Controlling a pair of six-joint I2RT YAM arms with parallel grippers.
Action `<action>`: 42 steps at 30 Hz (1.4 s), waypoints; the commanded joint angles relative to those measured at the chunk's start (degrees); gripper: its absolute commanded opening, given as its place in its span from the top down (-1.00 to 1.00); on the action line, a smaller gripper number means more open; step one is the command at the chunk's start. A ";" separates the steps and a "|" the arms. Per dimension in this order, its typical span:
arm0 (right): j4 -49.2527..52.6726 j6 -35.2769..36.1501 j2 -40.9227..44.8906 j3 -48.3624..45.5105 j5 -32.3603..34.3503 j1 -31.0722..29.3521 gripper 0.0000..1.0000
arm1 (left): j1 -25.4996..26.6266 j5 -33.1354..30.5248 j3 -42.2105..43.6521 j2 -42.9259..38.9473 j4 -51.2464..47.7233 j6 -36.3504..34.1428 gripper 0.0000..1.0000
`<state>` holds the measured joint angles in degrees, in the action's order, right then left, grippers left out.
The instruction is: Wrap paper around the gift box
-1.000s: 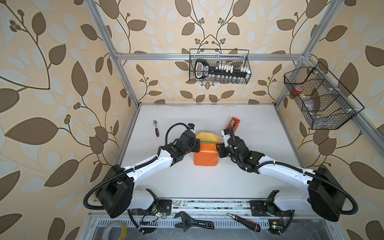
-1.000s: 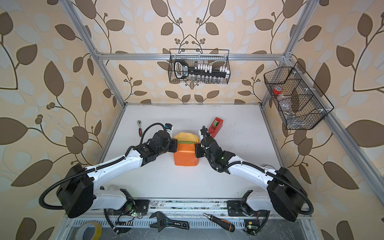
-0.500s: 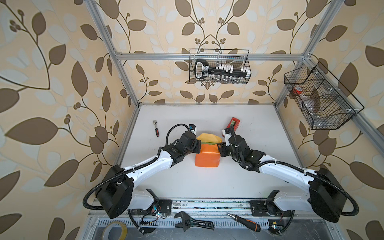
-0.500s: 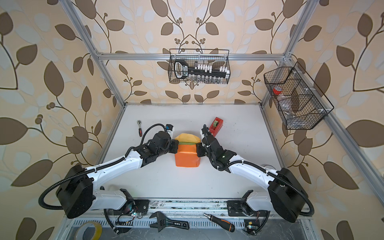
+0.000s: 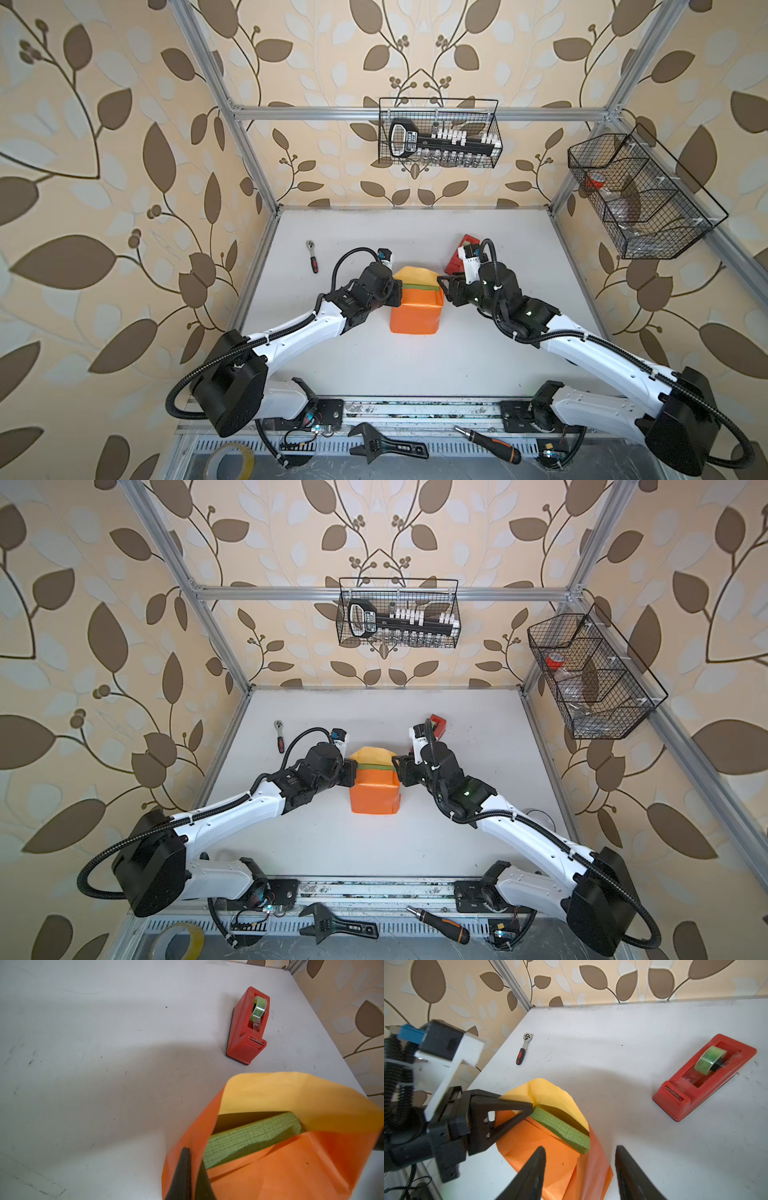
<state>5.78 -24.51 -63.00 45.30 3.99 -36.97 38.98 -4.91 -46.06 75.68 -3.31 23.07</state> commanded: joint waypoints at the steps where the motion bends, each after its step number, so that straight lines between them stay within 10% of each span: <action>1: 3.62 1.22 1.63 -0.49 -6.93 4.29 -0.17 | 0.49 0.51 1.23 -0.36 -2.11 0.40 0.97; 14: -4.03 -2.37 -6.46 -3.34 -18.00 10.91 0.10 | 0.54 0.16 0.81 -0.93 -2.67 0.40 0.98; 42: -7.08 -5.06 -6.10 -7.30 -16.40 5.45 0.14 | 0.57 0.22 0.45 -1.50 -3.02 0.27 0.99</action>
<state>-0.10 -29.15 -68.97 37.69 -12.47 -30.81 39.05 -4.93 -46.06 75.46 -3.64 23.05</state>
